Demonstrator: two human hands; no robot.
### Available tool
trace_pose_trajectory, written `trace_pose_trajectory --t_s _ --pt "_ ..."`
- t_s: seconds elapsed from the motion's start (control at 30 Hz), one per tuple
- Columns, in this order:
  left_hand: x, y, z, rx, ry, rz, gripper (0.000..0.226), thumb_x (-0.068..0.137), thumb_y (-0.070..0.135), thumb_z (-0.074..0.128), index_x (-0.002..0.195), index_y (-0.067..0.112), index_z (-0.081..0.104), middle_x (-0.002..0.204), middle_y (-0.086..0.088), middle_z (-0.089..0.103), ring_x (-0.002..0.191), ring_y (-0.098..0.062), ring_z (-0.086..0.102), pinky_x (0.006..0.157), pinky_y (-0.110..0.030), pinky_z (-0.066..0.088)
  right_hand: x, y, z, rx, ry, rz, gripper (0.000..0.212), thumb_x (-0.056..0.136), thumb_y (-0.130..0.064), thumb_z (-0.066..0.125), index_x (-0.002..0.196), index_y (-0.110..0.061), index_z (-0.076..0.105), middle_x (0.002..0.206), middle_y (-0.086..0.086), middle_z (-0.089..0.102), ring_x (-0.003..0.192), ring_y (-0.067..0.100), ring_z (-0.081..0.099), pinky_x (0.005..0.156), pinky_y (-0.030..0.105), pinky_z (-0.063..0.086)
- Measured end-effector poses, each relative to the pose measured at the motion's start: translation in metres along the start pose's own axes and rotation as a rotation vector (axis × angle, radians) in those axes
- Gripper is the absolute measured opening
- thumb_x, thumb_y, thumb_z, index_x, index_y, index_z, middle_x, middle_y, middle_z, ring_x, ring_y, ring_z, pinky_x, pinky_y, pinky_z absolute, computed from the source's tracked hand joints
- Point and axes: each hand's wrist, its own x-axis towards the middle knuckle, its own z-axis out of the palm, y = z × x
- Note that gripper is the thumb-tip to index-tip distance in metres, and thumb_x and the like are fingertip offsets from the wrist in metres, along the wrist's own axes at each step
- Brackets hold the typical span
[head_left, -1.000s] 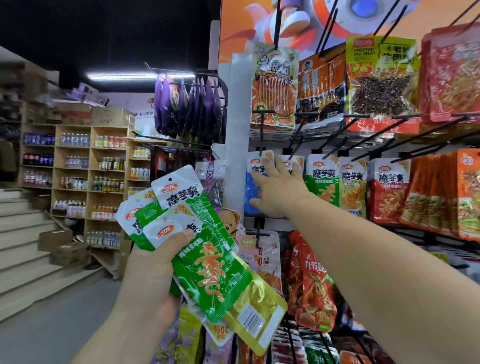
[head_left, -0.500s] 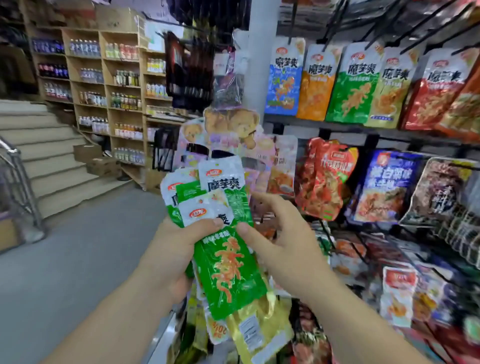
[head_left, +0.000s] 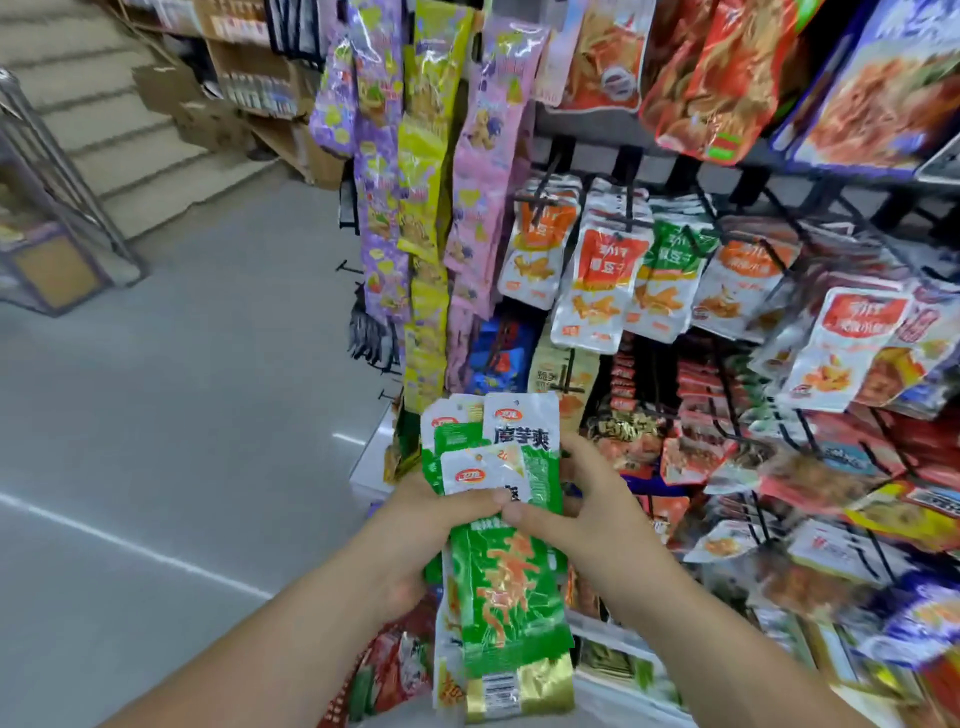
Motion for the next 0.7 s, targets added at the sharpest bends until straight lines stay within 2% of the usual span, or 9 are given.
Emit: trace_pose_trajectory --t_s 0.13,0.2,0.27,0.33,0.4,0.5,0.57,0.63,0.7 --pt "0.005 -0.007 0.009 -0.083 -0.029 0.011 0.045 0.071 0.02 0.082 0.115 0.015 0.075 0.114 -0.014 0.078 0.108 -0.037 0.074 0.102 -0.059 0.054 -0.001 0.008 -0.011 0.114 -0.057 -0.014 0.064 0.094 -0.024 0.076 0.146 -0.048 0.048 0.138 -0.026 0.061 0.127 0.002 0.059 0.105 0.039 0.053" --pt "0.014 -0.009 0.009 -0.101 -0.033 0.043 0.043 0.074 0.02 0.082 0.116 0.017 0.076 0.118 -0.013 0.077 0.113 -0.038 0.072 0.104 -0.061 0.052 0.0 0.008 -0.011 0.15 -0.054 -0.005 0.06 0.101 -0.012 0.064 0.148 -0.045 0.046 0.136 -0.024 0.063 0.121 0.003 0.063 0.101 0.037 0.055" --pt "0.023 -0.013 0.01 -0.099 -0.018 0.078 0.041 0.075 0.02 0.085 0.115 0.019 0.078 0.121 -0.011 0.076 0.117 -0.036 0.07 0.106 -0.061 0.05 0.004 0.013 -0.006 0.132 0.018 0.014 0.058 0.102 -0.017 0.06 0.147 -0.05 0.044 0.134 -0.032 0.061 0.12 0.005 0.062 0.1 0.037 0.055" --pt "0.03 -0.016 0.013 -0.075 0.018 0.111 0.041 0.077 0.02 0.09 0.115 0.02 0.078 0.121 -0.009 0.077 0.117 -0.034 0.071 0.108 -0.059 0.049 0.006 0.011 0.001 0.109 0.095 0.002 0.049 0.096 -0.034 0.071 0.133 -0.057 0.05 0.123 -0.041 0.061 0.113 -0.007 0.061 0.098 0.026 0.054" --pt "0.035 -0.019 0.015 -0.064 0.06 0.126 0.042 0.079 0.021 0.09 0.118 0.02 0.076 0.119 -0.006 0.078 0.116 -0.03 0.071 0.108 -0.057 0.05 0.011 0.015 0.006 0.1 0.161 -0.008 0.059 0.078 -0.053 0.085 0.131 -0.05 0.057 0.127 -0.025 0.065 0.117 -0.003 0.061 0.1 0.031 0.054" --pt "0.041 -0.02 0.013 -0.094 0.081 0.109 0.065 0.065 0.041 0.098 0.123 0.022 0.074 0.121 -0.005 0.077 0.12 -0.031 0.069 0.109 -0.059 0.047 0.018 0.016 0.005 0.207 0.23 0.021 0.067 0.075 -0.036 0.092 0.132 -0.031 0.057 0.123 -0.015 0.068 0.113 0.005 0.065 0.094 0.029 0.055" --pt "0.042 -0.019 0.008 -0.14 0.069 0.081 0.082 0.053 0.047 0.102 0.125 0.02 0.073 0.123 -0.008 0.076 0.121 -0.036 0.068 0.11 -0.062 0.045 0.021 0.017 0.003 0.187 0.275 0.05 0.067 0.078 -0.038 0.09 0.134 -0.025 0.056 0.127 -0.01 0.067 0.118 0.012 0.063 0.099 0.037 0.054" --pt "0.042 -0.015 0.005 -0.172 0.044 0.069 0.082 0.056 0.035 0.102 0.128 0.013 0.07 0.121 -0.013 0.076 0.116 -0.038 0.071 0.106 -0.062 0.049 0.024 0.016 0.0 0.214 0.266 0.048 0.045 0.085 -0.032 0.085 0.125 -0.025 0.066 0.117 -0.012 0.074 0.108 0.008 0.069 0.093 0.036 0.057" --pt "0.043 -0.012 0.001 -0.17 0.053 0.066 0.097 0.048 0.035 0.105 0.134 0.012 0.064 0.12 -0.014 0.076 0.113 -0.038 0.072 0.103 -0.063 0.052 0.026 0.016 0.0 0.233 0.238 0.042 0.02 0.092 -0.026 0.078 0.111 -0.025 0.075 0.1 -0.013 0.078 0.087 0.006 0.072 0.077 0.028 0.056"
